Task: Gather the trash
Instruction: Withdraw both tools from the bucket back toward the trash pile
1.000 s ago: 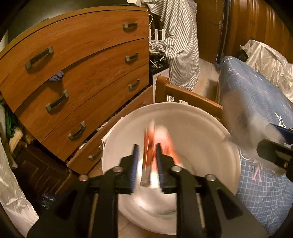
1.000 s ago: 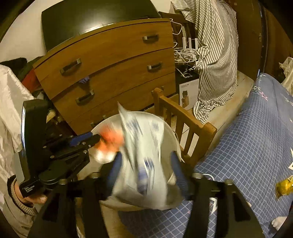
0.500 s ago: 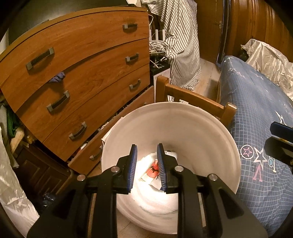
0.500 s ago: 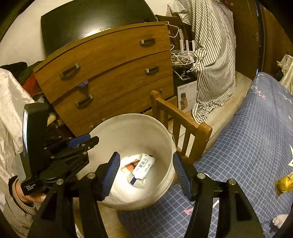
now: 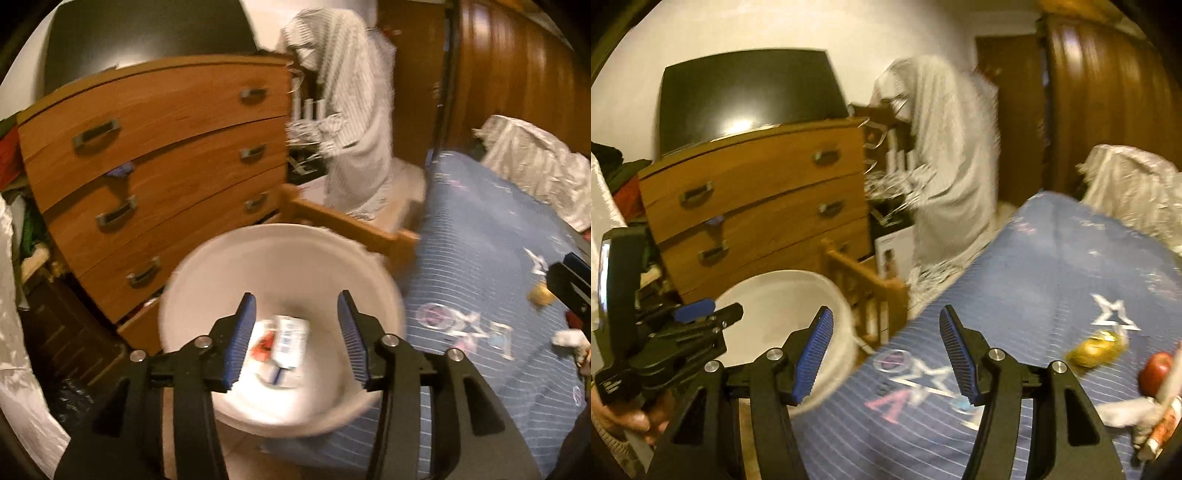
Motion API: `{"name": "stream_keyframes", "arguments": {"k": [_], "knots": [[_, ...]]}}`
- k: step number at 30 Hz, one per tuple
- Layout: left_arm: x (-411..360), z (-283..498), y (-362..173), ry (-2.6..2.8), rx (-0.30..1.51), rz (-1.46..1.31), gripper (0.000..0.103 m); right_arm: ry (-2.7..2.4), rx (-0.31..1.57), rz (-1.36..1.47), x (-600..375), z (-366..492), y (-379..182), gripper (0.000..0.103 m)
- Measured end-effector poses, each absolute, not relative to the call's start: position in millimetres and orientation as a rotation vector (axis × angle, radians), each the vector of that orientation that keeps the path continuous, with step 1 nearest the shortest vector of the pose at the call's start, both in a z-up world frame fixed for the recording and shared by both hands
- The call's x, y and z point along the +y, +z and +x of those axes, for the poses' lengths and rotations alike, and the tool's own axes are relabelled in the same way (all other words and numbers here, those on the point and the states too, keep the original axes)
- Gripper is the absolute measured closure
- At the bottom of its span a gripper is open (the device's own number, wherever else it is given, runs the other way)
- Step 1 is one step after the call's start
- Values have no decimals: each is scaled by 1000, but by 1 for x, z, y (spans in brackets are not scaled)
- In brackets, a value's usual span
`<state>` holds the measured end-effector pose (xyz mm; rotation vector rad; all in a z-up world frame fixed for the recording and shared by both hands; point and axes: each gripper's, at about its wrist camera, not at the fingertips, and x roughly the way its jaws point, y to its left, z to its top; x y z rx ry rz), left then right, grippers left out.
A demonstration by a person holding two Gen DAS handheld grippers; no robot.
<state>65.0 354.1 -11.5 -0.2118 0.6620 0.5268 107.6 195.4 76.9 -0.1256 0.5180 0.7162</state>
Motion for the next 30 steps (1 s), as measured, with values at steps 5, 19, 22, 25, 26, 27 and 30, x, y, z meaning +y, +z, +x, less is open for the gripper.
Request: {"name": "stream_keyframes", "arguments": {"k": [5,19,22,25,26,27,30], "knots": [[286,76,-14,405,634,-121,47,629,444,-145,128,91,71,42],[178,105,-51,200,736,-50,41,319,558,-64,-99,80,18,41],[155,107,-60,164,752,-28,41,236,595,-18,-150,78,0,41],[130,108,-68,126,763,3,41,171,619,33,-191,76,-15,41],[123,109,-71,113,767,13,41,153,627,57,-206,74,-21,41],[115,109,-74,100,772,20,41,143,632,72,-214,74,-25,41],[96,107,-80,60,786,41,41,130,644,102,-230,73,-36,41]]}}
